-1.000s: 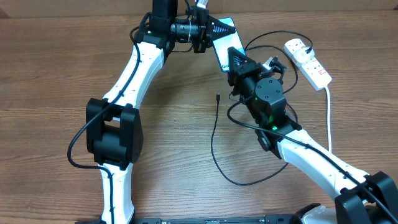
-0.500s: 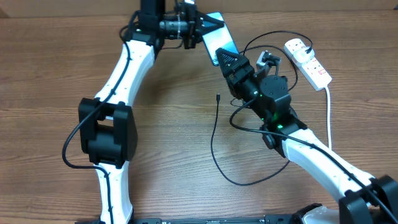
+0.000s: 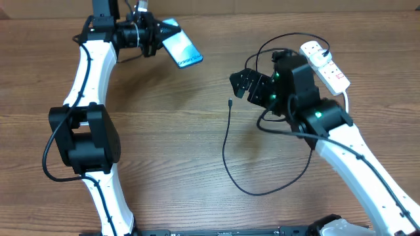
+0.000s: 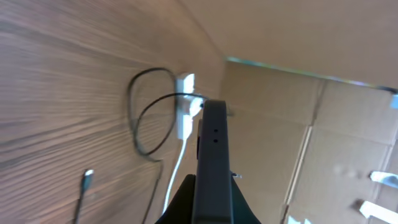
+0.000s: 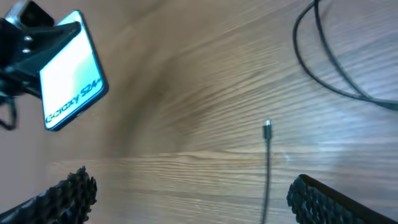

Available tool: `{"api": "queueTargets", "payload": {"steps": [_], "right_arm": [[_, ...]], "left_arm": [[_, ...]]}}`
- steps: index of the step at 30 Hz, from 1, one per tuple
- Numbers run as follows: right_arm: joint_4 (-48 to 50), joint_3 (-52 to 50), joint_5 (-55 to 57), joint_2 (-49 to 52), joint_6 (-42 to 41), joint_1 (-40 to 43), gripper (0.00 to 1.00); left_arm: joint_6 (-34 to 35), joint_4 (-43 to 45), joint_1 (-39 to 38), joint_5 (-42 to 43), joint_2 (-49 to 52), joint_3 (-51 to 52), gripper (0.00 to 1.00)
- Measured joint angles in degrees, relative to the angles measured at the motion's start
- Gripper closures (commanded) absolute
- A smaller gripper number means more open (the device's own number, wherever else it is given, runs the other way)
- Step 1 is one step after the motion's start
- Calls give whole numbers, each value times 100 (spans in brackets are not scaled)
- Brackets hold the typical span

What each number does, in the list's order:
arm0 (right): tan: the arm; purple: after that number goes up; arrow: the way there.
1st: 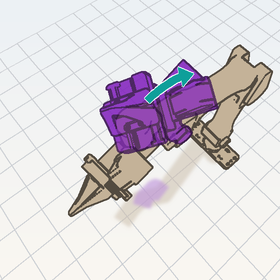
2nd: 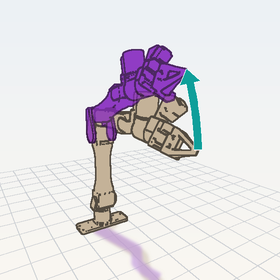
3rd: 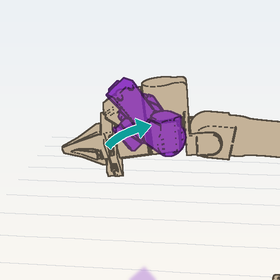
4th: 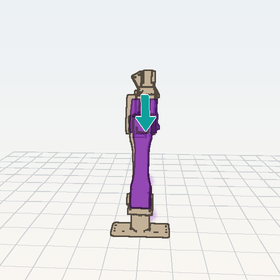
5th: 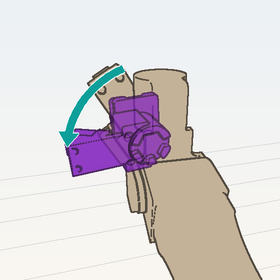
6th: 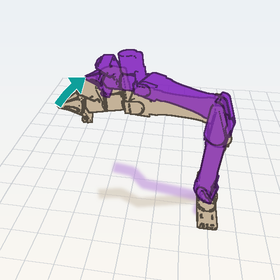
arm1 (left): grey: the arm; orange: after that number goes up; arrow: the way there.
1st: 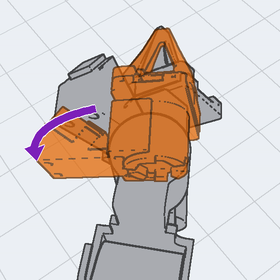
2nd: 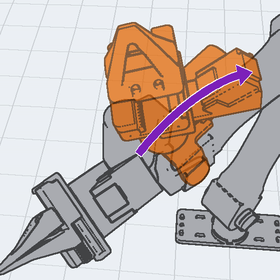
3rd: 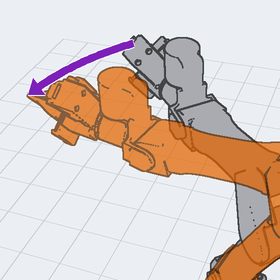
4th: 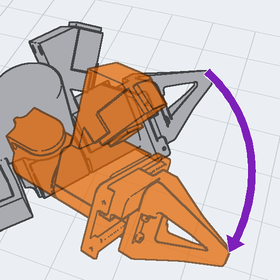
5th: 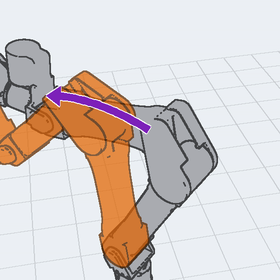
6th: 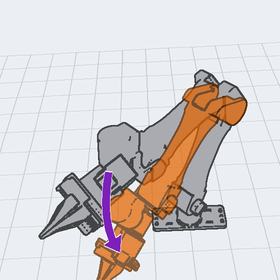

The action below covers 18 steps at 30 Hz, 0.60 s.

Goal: Plug charger to phone and switch on socket
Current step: 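Lower the right gripper onto the black cable's loose connector end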

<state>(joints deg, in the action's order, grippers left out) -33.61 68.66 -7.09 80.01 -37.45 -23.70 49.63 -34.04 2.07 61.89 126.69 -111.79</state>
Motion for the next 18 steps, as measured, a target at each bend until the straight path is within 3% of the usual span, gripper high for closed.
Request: {"api": "queueTargets", "payload": {"steps": [8, 13, 18], "right_arm": [[-1150, 671, -26, 1423, 1193, -2, 0], [-879, 848, -413, 2050, 1915, 0, 0], [-673, 859, -514, 2540, 2194, -2, 0]], "left_arm": [[-1073, -581, 173, -457, -48, 0, 96], [-1220, -1449, 560, -1217, -772, 0, 96], [-1224, -1480, 579, -1056, -1128, 0, 95]]}}
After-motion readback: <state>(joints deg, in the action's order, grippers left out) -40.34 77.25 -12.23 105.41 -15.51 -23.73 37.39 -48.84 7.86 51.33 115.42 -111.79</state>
